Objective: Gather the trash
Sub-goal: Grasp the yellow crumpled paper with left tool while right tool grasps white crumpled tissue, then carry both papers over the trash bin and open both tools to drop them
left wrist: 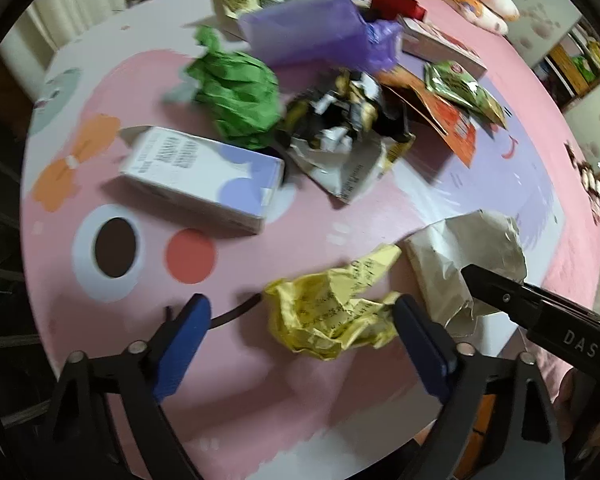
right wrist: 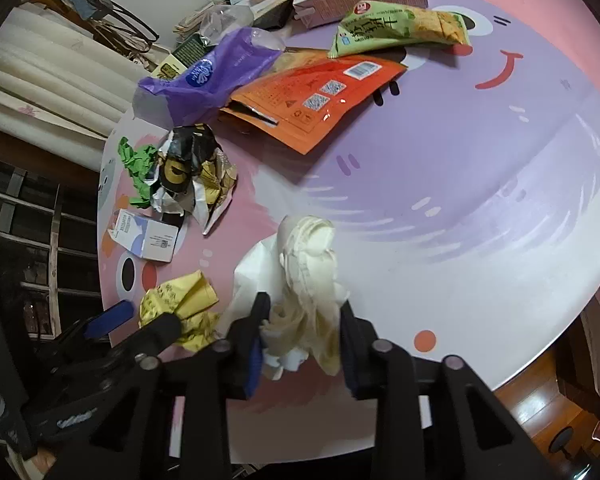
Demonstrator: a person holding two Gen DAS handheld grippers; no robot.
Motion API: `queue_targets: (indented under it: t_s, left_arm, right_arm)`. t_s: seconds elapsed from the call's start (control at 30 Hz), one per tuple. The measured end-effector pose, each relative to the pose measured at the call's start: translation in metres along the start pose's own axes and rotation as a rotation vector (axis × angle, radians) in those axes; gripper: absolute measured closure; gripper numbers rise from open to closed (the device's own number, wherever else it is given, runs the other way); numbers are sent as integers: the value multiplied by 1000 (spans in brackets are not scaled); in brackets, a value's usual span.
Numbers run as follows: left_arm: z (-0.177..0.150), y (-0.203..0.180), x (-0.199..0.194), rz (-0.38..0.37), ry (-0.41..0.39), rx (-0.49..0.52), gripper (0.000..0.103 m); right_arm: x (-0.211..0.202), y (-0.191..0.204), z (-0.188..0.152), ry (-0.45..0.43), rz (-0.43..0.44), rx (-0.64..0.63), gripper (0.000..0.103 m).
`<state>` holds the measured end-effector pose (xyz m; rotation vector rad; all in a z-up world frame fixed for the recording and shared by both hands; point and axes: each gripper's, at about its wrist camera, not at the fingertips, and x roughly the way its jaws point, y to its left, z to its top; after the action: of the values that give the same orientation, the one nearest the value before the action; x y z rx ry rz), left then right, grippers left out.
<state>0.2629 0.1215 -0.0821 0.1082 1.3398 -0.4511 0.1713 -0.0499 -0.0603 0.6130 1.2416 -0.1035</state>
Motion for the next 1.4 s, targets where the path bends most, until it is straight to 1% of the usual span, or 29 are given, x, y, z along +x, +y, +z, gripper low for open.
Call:
queue_targets:
  t_s: [0.07, 0.13, 0.2, 0.27, 0.37, 0.47, 0.5, 0.6, 0.77, 0.93, 1.03, 1.23, 1.4]
  left_arm:
    - [2, -4, 2, -17, 7, 9, 17]
    - [4, -7, 2, -29, 8, 21, 23]
    - [6, -10, 3, -52, 15, 31, 36]
    - [8, -13, 3, -81, 28, 29, 42]
    - [8, -15, 4, -79, 33, 19, 42]
    - [3, -14, 3, -88, 38, 11, 47]
    - [2, -15, 2, -84, 35, 14, 50]
    - [-2, -23, -3, -53, 11, 43, 54]
    - [-3, -36, -13, -8, -30, 80, 55]
    - [-7, -48, -32, -6, -71, 72, 55]
    - [-14, -63, -44, -1, -107, 74, 55]
    - [-39, -107, -59, 27, -153, 77, 55]
    - [-69, -151, -65, 45, -183, 33, 55]
  right_arm:
    - [-4, 1, -1, -2, -8, -15, 78]
    - [-7, 4, -1, -4, -20, -35, 79]
    - [-13, 4, -2, -6, -24, -49, 80]
    - [-16, 4, -2, -7, -24, -52, 80]
    - [-24, 1, -1, -17, -24, -60, 80]
    - [-30, -1, 1, -22, -19, -66, 80]
    - [-32, -2, 1, -24, -16, -69, 80]
    - [-37, -3, 0, -31, -9, -74, 81]
    - [-46, -7, -4, -47, 8, -92, 81]
    - [-57, -14, -6, -51, 20, -114, 81]
    - [-67, -20, -8, -54, 29, -136, 82]
    - [-90, -41, -19, -50, 47, -207, 82]
    - [-108, -69, -34, -22, 51, -278, 82]
